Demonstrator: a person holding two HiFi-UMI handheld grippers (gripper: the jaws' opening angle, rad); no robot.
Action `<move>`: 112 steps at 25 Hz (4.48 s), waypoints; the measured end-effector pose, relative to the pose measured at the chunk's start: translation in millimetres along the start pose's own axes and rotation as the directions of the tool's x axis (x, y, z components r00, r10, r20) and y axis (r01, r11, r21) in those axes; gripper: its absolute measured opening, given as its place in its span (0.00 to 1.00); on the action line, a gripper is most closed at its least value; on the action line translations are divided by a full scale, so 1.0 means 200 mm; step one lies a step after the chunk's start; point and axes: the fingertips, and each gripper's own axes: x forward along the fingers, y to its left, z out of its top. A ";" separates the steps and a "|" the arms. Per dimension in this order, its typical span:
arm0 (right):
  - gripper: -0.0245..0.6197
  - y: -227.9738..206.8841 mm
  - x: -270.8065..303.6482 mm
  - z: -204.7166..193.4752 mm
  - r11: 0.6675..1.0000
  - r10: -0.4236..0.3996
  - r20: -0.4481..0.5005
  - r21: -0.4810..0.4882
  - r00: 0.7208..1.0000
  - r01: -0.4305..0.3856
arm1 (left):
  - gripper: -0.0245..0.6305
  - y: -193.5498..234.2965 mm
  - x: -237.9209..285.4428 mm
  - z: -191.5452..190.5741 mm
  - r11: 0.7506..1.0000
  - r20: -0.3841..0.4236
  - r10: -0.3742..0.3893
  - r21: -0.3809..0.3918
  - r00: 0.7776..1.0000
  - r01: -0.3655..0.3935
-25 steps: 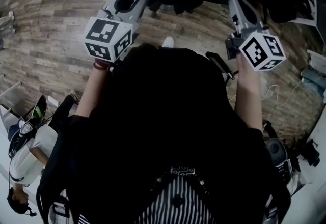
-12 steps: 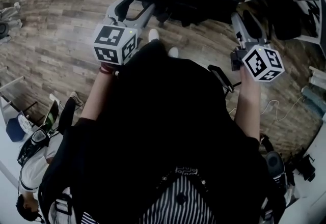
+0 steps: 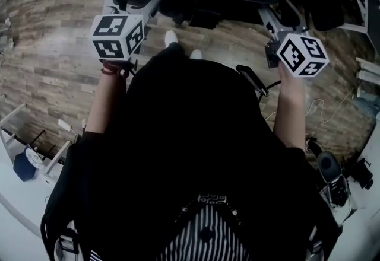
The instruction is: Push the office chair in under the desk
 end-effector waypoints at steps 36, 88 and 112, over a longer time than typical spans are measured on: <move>0.45 -0.04 0.28 0.09 0.999 -0.045 -0.043 -0.019 0.998 0.044 | 0.56 0.16 0.39 0.13 0.991 -0.018 -0.109 0.074 0.994 0.110; 0.45 -0.66 0.92 0.49 1.000 -0.013 -0.079 -0.030 0.997 0.011 | 0.53 0.45 1.38 0.62 0.981 -0.018 -0.133 0.138 0.991 0.134; 0.44 -1.09 1.39 0.80 0.996 0.049 -0.081 -0.073 0.996 -0.055 | 0.52 0.64 1.87 0.85 0.995 0.027 -0.017 0.099 0.999 0.014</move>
